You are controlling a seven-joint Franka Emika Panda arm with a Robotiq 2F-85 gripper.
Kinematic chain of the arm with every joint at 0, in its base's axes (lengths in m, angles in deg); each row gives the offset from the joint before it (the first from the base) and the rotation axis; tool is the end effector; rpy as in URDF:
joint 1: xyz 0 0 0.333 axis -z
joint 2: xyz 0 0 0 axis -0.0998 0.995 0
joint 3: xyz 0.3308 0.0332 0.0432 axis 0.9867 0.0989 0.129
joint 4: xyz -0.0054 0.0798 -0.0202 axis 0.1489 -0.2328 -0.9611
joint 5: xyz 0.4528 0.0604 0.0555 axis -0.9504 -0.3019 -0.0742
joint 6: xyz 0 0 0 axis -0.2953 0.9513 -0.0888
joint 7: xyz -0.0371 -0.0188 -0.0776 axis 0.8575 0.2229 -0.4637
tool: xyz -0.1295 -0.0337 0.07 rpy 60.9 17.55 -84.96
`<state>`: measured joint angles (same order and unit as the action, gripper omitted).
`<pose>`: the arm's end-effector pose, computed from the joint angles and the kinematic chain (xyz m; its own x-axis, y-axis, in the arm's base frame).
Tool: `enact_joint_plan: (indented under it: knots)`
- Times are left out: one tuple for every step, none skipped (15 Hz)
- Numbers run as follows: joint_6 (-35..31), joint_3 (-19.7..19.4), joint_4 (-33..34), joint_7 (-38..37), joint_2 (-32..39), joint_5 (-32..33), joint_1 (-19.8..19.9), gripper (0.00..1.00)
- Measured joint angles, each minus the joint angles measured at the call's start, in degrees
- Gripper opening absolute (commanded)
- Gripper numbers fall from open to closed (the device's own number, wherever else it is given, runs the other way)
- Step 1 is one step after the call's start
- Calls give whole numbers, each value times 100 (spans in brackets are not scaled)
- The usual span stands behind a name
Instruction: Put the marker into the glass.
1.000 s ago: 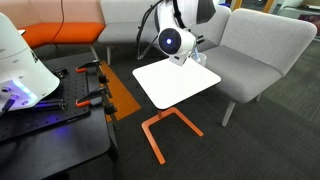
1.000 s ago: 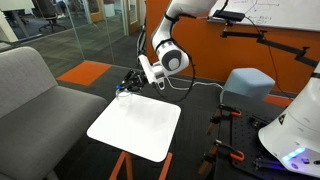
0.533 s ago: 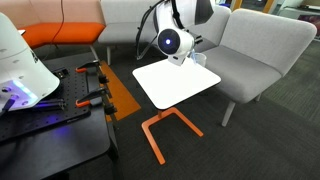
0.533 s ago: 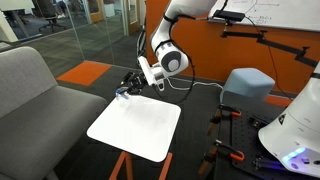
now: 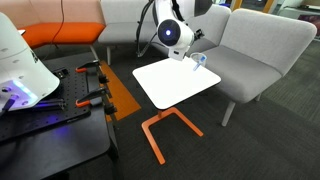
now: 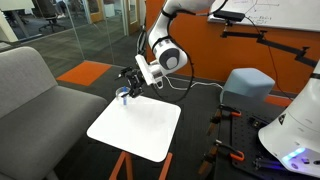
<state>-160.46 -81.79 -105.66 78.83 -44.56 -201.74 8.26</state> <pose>0.6287 -0.0462 0.0303 0.1230 -0.7106 -0.6928 -0.6927 0.4384 -0.5727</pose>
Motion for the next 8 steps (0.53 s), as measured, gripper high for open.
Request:
enact_joint_plan:
  knots:
    - [-180, -5, -25, 6, -89, 0, -63, 100]
    - [-378, -8, -54, 6, -185, 0, -130, 100]
    - [-589, -10, -83, 7, -289, 0, -203, 100]
    - [-798, -11, -117, 7, -396, 0, -276, 100]
    - [-996, -12, -154, 7, -506, 1, -351, 100]
    - [-1210, -12, -194, 7, -621, 8, -430, 100]
    - [-1437, -12, -229, 6, -734, 24, -512, 100]
    - [-1666, -12, -265, -8, -836, 64, -590, 100]
